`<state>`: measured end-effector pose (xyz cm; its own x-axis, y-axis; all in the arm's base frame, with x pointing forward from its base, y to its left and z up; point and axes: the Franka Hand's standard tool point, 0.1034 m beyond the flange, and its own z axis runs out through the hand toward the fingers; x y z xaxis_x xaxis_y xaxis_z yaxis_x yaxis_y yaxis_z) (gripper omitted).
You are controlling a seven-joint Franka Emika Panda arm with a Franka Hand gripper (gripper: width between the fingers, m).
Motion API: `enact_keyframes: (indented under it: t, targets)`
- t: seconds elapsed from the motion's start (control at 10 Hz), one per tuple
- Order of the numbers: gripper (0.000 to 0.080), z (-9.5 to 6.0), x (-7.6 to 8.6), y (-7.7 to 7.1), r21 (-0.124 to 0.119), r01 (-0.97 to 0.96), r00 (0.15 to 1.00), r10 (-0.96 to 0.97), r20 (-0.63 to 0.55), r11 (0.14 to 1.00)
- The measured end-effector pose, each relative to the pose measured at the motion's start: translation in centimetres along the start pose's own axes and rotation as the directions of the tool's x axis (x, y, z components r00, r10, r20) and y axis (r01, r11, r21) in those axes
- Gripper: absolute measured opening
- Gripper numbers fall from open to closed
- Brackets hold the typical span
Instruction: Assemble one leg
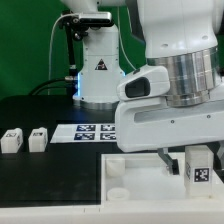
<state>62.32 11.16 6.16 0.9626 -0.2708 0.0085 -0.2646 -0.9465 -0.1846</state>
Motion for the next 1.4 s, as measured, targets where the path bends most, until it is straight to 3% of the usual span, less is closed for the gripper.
enact_keyframes:
  t: [0.1, 0.4, 0.5, 0.7, 0.9, 1.0, 1.3, 1.4]
  targets:
    - [0.0288, 0.02, -0.02, -0.04, 0.001, -0.108, 0.994, 0.108, 0.001, 0.994]
    - [0.0288, -0.03, 0.15, -0.05, 0.005, -0.445, 0.895, 0.445, 0.001, 0.895]
    - [0.0288, -0.01, 0.19, 0.04, 0.016, -0.588, 0.809, 0.588, 0.011, 0.808]
    - [0.0288, 0.10, 0.10, 0.04, 0.037, -0.863, 0.505, 0.861, 0.068, 0.503]
    - [0.0289, 0.13, 0.04, -0.51, 0.022, -0.975, 0.222, 0.969, 0.112, 0.221]
    - [0.0289, 0.13, 0.06, -0.72, 0.018, -0.991, 0.135, 0.983, 0.121, 0.134]
    - [0.0297, 0.18, 0.06, -0.69, 0.028, -0.981, 0.195, 0.974, 0.117, 0.193]
    - [0.0474, 0.19, 0.02, -0.68, 0.028, -0.974, 0.225, 0.968, 0.114, 0.223]
